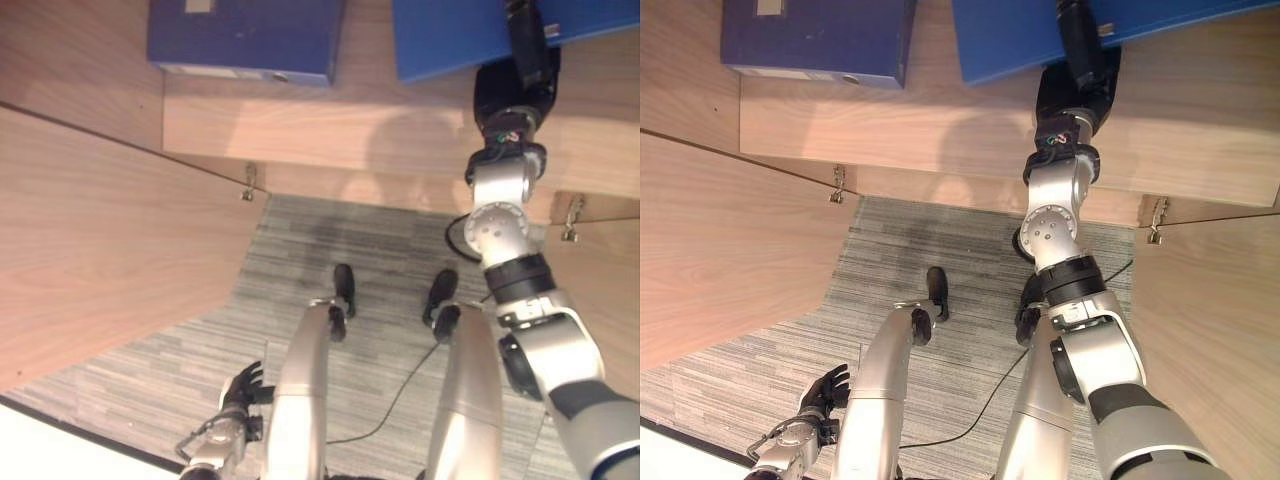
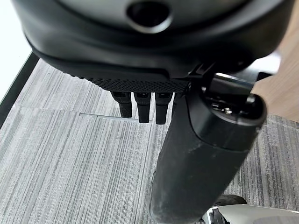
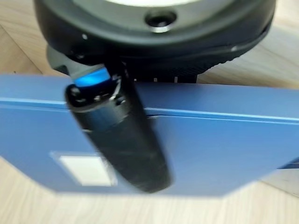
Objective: Put the empty folder in the office cabinet
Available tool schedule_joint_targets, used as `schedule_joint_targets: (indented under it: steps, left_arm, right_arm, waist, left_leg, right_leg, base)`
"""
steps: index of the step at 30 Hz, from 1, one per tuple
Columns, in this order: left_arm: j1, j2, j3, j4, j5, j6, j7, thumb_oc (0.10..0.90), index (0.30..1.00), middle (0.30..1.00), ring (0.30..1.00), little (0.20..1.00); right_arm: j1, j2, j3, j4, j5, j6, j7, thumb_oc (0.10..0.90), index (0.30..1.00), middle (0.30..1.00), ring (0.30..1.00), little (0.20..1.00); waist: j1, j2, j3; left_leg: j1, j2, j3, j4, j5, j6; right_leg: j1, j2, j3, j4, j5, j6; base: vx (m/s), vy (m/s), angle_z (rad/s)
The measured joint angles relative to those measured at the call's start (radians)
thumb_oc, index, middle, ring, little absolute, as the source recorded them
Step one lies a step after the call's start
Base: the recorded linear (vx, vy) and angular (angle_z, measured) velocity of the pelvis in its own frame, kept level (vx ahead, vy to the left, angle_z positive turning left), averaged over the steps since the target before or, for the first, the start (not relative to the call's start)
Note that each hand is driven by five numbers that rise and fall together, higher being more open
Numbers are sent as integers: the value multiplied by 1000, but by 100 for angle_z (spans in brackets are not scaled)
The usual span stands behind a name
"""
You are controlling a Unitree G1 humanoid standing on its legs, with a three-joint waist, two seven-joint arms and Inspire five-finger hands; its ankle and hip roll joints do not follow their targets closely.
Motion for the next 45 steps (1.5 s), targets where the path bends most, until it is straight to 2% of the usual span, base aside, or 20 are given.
schedule_joint_targets:
  steps: [11,16,30,33,34,37,42,45]
  left_arm:
    - [0,2,1,2,1,-1,-18,800,900,900,900,900]
    - [0,2,1,4,9,-2,-18,800,900,900,900,900]
    - [-2,2,3,7,45,-1,-12,800,900,900,900,900]
    - [-8,-5,2,11,45,-1,6,800,900,900,900,900]
    - [-10,-8,1,9,44,-1,13,800,900,900,900,900]
    - [-9,-7,-3,0,40,-1,18,800,900,900,900,900]
    - [-9,-4,-17,-2,38,-1,29,800,900,900,900,900]
    - [-11,-2,-20,-2,37,-1,29,800,900,900,900,900]
  right_arm:
    - [12,80,-19,-1,92,-11,66,800,900,900,900,900]
    - [41,194,-76,-52,170,-94,97,800,900,900,900,900]
    - [214,228,-63,-304,172,-178,104,800,900,900,900,900]
    - [242,243,-77,-361,88,-205,16,800,900,900,900,900]
    - [240,245,-78,-375,22,-219,-71,800,900,900,900,900]
    - [204,241,-89,-398,-126,-215,-229,800,900,900,900,900]
    - [120,228,-89,-379,-218,-181,-327,800,900,900,900,900]
    - [27,193,-73,-264,-270,-143,-364,800,900,900,900,900]
  waist:
    - [2,0,0]
    - [5,2,0]
    - [1,2,0]
    - [-4,3,0]
    - [-6,3,0]
    - [-8,3,0]
    - [-12,3,0]
    - [-13,3,0]
  left_leg:
    - [40,-13,4,-73,26,2]
    - [54,-15,12,-99,33,3]
    - [74,-18,20,-134,42,0]
    - [74,-16,21,-141,43,-1]
    - [76,-15,24,-153,48,-1]
    - [80,-15,32,-170,54,2]
    - [90,-17,36,-178,57,5]
    - [95,-16,36,-178,60,0]
  right_leg:
    - [29,-1,-2,-51,14,4]
    - [37,0,-1,-69,19,6]
    - [45,1,3,-87,21,8]
    - [45,5,2,-98,24,7]
    - [46,8,3,-109,32,8]
    - [46,10,6,-126,44,16]
    - [50,10,11,-130,46,18]
    - [56,11,11,-131,47,18]
  base:
    - [0,0,0]
    - [0,0,0]
    - [0,0,0]
    - [-13,1,-3]
    - [-12,-7,-8]
    - [-11,-4,-5]
    - [-1,2,-1]
    - [0,0,0]
